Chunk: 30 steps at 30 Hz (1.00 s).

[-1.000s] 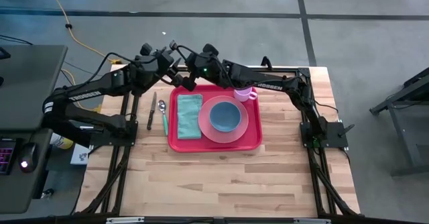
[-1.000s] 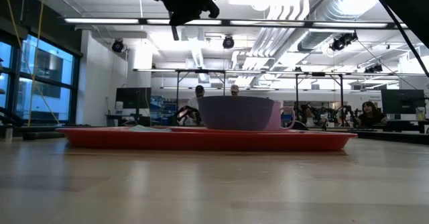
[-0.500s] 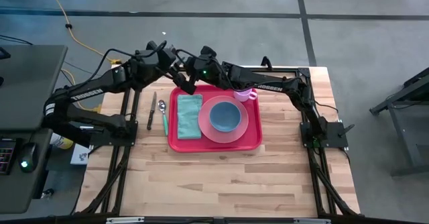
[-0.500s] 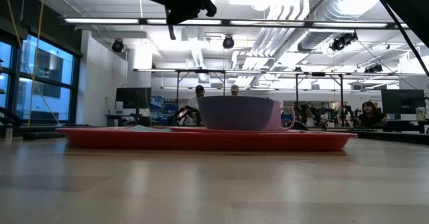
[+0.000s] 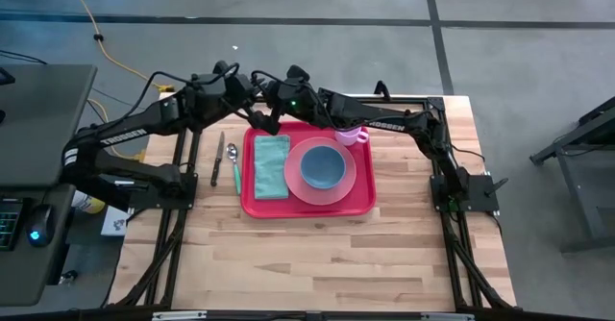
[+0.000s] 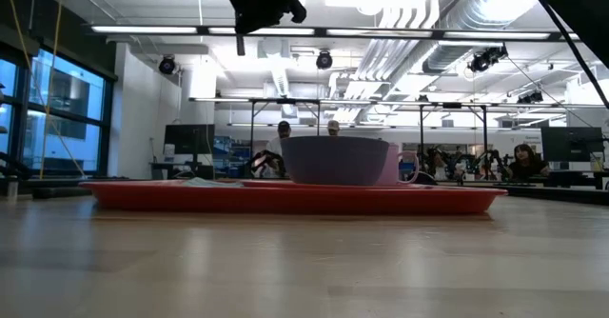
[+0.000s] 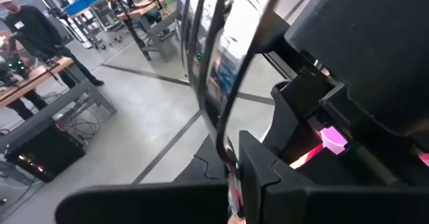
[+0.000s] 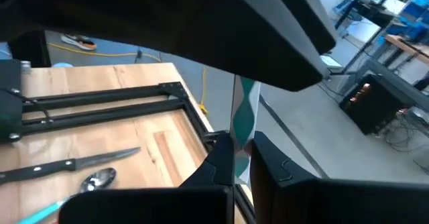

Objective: Set up tray
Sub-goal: Put the fork on the blue towel on the tray

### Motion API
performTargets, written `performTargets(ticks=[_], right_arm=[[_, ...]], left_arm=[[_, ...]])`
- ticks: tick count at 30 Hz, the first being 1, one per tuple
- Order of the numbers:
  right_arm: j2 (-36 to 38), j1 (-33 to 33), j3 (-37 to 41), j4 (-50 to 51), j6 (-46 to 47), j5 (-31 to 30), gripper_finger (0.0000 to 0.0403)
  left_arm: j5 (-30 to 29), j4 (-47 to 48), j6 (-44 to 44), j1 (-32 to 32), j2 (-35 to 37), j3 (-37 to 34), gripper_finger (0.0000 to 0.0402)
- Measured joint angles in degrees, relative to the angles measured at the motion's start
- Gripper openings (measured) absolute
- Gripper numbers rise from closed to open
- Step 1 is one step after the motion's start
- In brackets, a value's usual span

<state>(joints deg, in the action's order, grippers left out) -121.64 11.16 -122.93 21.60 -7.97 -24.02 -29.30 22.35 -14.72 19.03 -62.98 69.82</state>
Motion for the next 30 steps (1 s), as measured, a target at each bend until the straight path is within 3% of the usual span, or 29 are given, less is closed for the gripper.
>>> performTargets(ticks=[8,11,15,22,26,30], right_arm=[[0.0,0.1,0.0,-0.9,-0.2,4.3,0.0012],[0.1,0.2,0.0,0.7,0.2,8.0,0.0050],[0.1,-0.1,0.0,0.1,2.1,15.2,0.0125],[1.5,2.2,0.0,9.4,6.7,12.5,0.0244],[4.0,4.0,0.0,20.8,9.3,12.6,0.0263],[6.7,5.1,0.0,29.6,10.7,13.1,0.0265]], left_arm=[[-1.2,1.4,-1.3,0.0,2.1,-0.1,0.0035],[-5.8,2.9,-2.6,0.2,2.5,-0.1,0.0035],[-7.3,5.1,-2.5,0.3,2.8,0.0,0.0035],[-2.6,7.1,-2.6,0.2,4.2,-0.1,0.0035],[2.9,11.8,-1.4,0.1,6.3,-0.1,0.0035],[13.2,15.5,3.0,0.2,10.3,0.0,0.0035]])
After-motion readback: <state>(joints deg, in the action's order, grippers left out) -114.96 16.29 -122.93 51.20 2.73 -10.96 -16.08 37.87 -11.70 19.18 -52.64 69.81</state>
